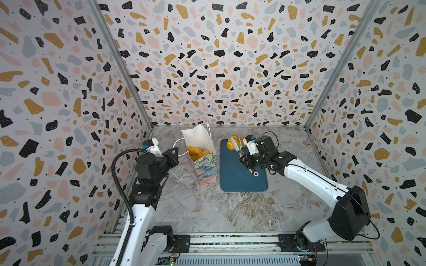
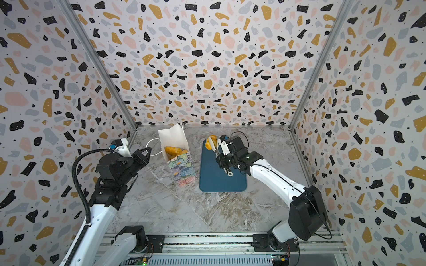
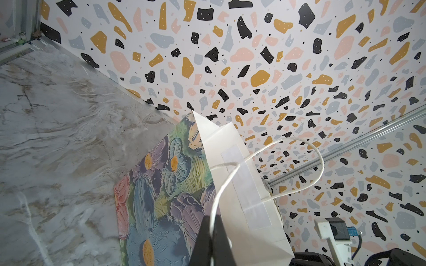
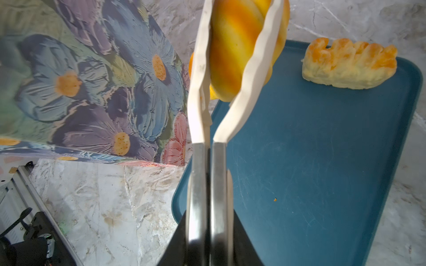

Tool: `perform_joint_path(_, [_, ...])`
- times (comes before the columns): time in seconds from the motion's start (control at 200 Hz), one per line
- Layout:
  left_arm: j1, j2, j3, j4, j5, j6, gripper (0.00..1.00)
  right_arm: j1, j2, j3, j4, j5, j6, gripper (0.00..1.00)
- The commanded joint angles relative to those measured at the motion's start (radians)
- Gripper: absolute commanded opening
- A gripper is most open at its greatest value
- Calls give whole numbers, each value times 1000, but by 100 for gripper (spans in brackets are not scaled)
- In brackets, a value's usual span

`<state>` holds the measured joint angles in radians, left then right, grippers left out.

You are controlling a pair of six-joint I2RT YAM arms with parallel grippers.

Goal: Pack bread into a paper bag
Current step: Pick up the bread from the tray, then place the bread in the paper bag.

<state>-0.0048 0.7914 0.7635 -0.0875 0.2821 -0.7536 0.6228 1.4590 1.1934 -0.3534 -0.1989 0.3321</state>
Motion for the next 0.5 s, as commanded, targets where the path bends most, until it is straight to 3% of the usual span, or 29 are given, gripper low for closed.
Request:
perform_joint_path(0.0, [2, -3, 12, 20, 9, 0, 0, 12, -54, 46, 39, -4, -1, 19])
perform_joint_path(0.496, [3, -1, 22, 16, 11, -4, 0, 54, -104, 108, 79, -23, -15, 16])
